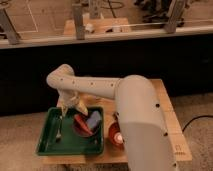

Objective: Place pepper in tray

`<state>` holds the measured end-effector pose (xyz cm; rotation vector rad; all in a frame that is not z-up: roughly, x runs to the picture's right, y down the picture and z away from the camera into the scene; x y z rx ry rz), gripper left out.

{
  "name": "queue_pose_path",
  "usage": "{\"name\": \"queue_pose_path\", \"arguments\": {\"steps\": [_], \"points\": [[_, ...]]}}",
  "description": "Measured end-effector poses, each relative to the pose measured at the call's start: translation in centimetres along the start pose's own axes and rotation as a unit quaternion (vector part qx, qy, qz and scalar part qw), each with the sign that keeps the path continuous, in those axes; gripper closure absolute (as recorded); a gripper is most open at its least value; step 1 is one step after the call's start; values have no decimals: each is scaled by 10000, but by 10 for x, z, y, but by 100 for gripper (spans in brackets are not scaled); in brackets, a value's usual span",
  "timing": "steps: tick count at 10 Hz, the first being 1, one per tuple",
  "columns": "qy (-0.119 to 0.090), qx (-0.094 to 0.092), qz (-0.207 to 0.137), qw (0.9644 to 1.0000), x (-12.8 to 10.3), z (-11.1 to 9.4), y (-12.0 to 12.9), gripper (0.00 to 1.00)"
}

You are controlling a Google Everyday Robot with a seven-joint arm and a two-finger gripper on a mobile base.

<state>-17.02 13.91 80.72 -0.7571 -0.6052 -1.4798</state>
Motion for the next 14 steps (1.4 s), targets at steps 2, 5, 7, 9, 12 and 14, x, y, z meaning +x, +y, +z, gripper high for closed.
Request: {"name": "queue_pose_path", "arguments": {"steps": [2, 5, 7, 9, 12, 14], "points": [[-66, -35, -59, 10000, 0, 3, 0, 20], [-150, -89, -145, 9997, -2, 6, 0, 20], [-188, -107, -206, 9996, -3, 8, -2, 20], [-209, -120, -184, 9995, -2, 9, 1, 30], [-244, -151, -190, 9994, -3, 9, 0, 49], [-250, -161, -191, 9994, -3, 9, -1, 49]]}}
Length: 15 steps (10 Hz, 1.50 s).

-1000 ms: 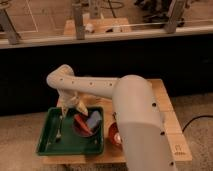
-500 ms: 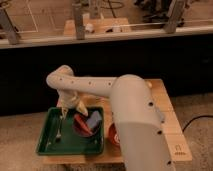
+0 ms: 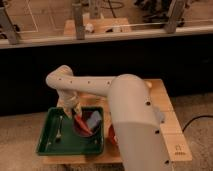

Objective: Place pepper in tray

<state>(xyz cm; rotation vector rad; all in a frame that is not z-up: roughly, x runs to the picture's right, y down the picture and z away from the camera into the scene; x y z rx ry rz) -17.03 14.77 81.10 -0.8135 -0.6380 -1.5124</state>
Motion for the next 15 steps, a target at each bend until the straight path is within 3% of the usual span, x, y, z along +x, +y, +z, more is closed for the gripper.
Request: {"name": "queue_pose_path", "arguments": {"steps": [11, 15], "points": [[-7, -113, -18, 9999, -2, -3, -5, 49], [-29, -116, 4, 9999, 0, -1, -3, 72]]}}
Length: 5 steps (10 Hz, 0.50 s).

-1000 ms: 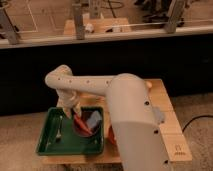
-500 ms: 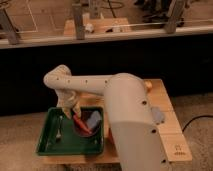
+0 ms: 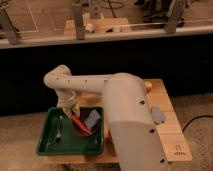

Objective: Place pepper in tray

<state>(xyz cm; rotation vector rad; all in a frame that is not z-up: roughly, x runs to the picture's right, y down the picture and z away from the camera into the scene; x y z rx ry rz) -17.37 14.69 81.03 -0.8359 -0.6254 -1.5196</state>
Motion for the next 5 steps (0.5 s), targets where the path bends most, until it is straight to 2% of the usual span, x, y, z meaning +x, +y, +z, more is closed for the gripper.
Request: {"name": "queue_pose_path", "arguments": {"steps": [5], "points": [[-4, 40, 0, 10000, 1, -1, 1, 72]]}}
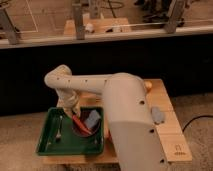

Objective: Place pepper in tray

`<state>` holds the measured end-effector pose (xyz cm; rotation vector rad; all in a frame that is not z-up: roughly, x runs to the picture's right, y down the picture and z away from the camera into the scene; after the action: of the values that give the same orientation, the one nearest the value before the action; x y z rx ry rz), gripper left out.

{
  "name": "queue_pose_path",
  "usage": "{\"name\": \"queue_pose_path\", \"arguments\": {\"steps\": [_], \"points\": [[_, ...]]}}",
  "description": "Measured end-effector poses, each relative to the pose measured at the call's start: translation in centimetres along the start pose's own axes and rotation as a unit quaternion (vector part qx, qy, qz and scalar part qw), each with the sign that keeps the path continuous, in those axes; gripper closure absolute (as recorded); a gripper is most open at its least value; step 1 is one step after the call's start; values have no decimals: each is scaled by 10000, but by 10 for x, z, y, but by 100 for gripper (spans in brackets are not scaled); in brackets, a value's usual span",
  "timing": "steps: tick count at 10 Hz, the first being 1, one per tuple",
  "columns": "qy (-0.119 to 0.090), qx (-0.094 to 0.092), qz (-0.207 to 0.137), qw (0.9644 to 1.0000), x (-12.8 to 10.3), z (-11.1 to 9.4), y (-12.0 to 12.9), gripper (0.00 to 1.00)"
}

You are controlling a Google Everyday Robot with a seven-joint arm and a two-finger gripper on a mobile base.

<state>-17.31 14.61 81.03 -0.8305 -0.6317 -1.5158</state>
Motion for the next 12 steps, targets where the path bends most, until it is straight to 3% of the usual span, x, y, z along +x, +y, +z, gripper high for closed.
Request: {"name": "queue_pose_path", "arguments": {"steps": [4, 6, 8, 10, 12], "points": [[243, 538, 199, 9981, -10, -31, 16, 72], [501, 900, 332, 9941, -25, -65, 29, 72], [675, 1579, 440, 9842, -39, -96, 40, 72], [676, 2359, 388, 9686, -49, -111, 45, 72], [485, 3040, 234, 9511, -59, -118, 42, 72]]}}
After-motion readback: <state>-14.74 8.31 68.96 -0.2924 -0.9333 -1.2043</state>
